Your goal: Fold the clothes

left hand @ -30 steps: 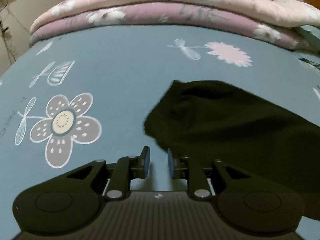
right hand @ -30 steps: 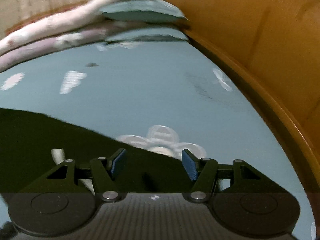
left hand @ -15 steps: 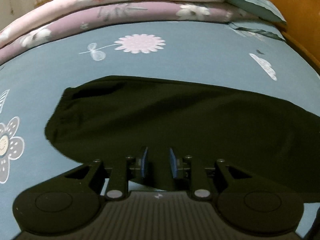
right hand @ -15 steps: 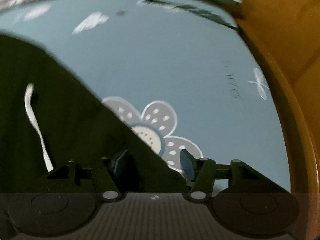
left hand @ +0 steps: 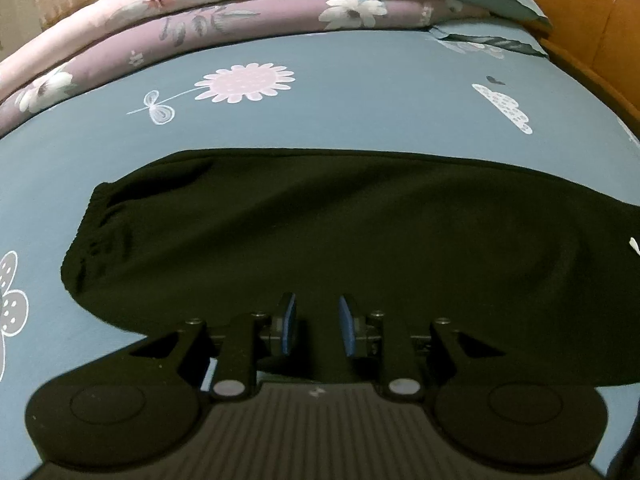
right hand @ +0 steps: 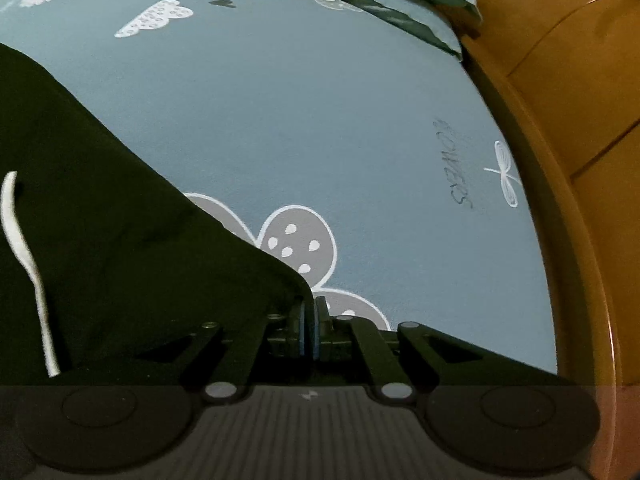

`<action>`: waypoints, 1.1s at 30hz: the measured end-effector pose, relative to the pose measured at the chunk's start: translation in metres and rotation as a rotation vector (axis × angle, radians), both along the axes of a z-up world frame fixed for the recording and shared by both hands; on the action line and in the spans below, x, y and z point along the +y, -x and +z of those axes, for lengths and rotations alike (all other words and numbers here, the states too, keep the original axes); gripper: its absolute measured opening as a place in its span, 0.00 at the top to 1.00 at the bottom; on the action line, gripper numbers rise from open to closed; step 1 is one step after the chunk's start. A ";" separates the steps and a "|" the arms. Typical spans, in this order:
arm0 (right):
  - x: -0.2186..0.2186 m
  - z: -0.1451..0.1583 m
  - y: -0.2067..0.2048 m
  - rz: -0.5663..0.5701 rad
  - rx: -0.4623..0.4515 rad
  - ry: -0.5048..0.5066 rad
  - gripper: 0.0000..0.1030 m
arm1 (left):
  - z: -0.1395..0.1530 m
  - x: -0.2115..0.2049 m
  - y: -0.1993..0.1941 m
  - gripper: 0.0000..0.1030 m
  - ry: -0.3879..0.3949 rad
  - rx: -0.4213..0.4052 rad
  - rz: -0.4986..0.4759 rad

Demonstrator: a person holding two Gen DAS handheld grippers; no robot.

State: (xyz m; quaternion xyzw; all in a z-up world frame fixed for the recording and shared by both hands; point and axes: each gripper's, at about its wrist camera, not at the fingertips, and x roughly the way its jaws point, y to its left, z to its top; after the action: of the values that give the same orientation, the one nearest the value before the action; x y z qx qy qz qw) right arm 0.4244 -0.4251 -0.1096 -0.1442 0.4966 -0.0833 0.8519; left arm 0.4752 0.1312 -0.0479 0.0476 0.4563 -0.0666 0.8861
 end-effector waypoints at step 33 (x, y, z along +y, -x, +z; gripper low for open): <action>0.040 0.052 0.005 -0.252 -0.154 -0.415 0.52 | -0.001 0.004 -0.006 0.58 -0.032 -0.005 -0.181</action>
State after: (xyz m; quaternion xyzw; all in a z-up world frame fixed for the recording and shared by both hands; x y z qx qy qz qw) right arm 0.4192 -0.3846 -0.0580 0.1037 0.4509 -0.0959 0.8813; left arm 0.4810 0.1354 -0.0484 0.1028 0.4487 -0.1388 0.8768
